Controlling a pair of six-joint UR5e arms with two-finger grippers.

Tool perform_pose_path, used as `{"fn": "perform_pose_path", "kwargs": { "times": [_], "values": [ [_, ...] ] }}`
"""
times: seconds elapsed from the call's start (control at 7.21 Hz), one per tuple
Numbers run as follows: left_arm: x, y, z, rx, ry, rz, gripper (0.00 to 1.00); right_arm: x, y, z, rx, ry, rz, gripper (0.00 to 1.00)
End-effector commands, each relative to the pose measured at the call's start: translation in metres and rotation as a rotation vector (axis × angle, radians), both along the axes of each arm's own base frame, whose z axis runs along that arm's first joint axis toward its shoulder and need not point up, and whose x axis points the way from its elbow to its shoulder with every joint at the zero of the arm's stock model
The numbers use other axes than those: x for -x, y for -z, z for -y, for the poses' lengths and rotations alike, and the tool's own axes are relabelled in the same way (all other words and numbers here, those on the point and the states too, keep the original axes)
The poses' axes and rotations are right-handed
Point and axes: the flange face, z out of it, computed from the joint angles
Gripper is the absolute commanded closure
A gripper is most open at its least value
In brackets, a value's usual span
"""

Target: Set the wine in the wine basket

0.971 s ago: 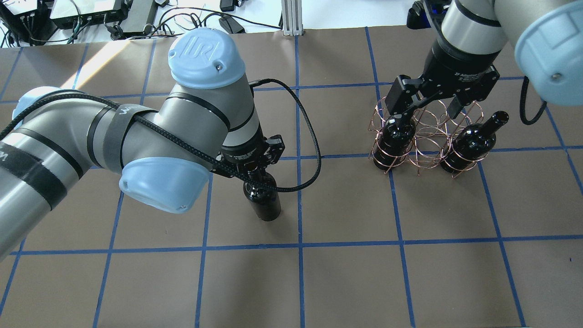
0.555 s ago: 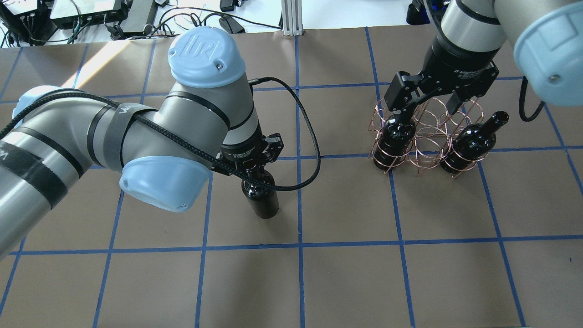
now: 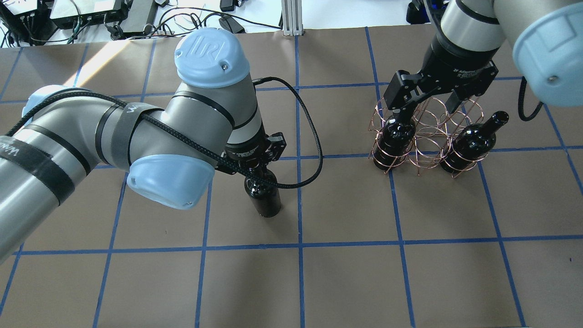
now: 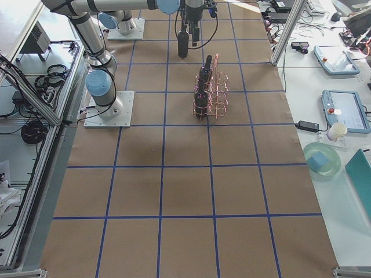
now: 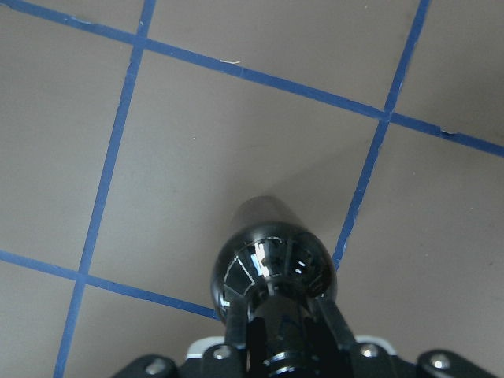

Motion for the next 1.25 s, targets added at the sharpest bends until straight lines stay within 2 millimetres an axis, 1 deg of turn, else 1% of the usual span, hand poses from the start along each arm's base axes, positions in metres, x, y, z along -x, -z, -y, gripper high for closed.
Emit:
{"fn": "perform_pose_path", "kwargs": {
  "times": [0.0, 0.14, 0.42, 0.69, 0.83, 0.97, 1.11],
  "values": [
    [0.0007, 0.0001, 0.0005, 0.003, -0.001, -0.003, 1.0, -0.0008, -0.0005, 0.0028, 0.016, -0.001, 0.007, 0.0],
    [0.0005, 0.0015, -0.0001, 0.0, 0.0, -0.002, 1.0, -0.001, 0.001, 0.0039, 0.012, -0.001, 0.009, 0.0],
    [0.001, 0.0069, -0.001, -0.011, 0.005, 0.003, 1.0, 0.0003, -0.0039, 0.0014, 0.028, -0.007, -0.003, 0.0],
    [0.0008, 0.0071, -0.0011, -0.012, 0.013, 0.005, 1.0, 0.0006, -0.0034, 0.0021, 0.029, -0.016, -0.006, 0.0],
    [0.0002, 0.0078, -0.0006, -0.011, 0.017, 0.012, 0.64, 0.0023, -0.0027, 0.0031, 0.027, -0.013, -0.01, 0.0],
    [-0.0012, 0.0078, -0.0001, -0.006, 0.017, 0.027, 0.06, 0.0009, -0.0016, 0.0018, 0.016, -0.015, -0.002, 0.0],
    [-0.0012, 0.0072, 0.0001, -0.006, 0.016, 0.027, 0.0, 0.0021, -0.001, 0.0014, 0.01, -0.015, -0.007, 0.0]
  ]
}}
